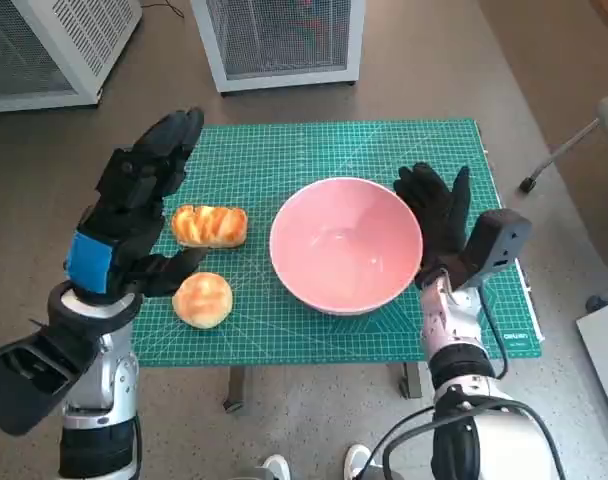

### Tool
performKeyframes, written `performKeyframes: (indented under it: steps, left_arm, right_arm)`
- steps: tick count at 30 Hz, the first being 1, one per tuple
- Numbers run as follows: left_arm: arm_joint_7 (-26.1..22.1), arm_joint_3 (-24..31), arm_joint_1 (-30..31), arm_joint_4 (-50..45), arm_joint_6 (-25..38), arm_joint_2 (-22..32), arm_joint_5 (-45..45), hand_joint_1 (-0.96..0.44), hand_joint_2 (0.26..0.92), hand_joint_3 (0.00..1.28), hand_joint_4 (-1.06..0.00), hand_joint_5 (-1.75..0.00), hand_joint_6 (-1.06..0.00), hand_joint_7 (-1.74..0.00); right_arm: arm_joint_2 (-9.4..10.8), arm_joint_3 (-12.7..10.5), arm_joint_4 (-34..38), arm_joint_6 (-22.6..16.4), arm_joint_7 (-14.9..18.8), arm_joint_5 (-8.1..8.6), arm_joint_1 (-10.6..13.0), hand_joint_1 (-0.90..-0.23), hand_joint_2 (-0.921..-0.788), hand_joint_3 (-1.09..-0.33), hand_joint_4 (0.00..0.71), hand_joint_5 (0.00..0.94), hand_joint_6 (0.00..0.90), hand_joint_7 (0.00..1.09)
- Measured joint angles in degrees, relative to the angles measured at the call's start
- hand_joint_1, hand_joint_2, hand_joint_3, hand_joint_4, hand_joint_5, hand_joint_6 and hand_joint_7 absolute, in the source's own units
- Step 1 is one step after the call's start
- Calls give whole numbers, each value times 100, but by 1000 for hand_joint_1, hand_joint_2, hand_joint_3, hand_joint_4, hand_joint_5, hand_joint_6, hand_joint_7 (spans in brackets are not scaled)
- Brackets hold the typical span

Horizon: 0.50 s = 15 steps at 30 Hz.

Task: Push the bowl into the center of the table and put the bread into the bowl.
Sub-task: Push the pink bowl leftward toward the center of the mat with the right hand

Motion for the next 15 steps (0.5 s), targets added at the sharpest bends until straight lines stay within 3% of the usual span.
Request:
performKeyframes:
  steps: [7,15]
  left_arm:
    - [78,1,37,-69,0,2,51,-644,921,271,-199,-2,-218,-243]
    - [110,-1,78,-85,0,2,88,-648,921,270,-199,-2,-226,-229]
  right_arm:
    - [81,32,8,80,0,-134,-77,-501,-921,-683,346,7,208,472]
    - [57,51,8,104,5,-164,-154,-491,-921,-681,356,10,209,472]
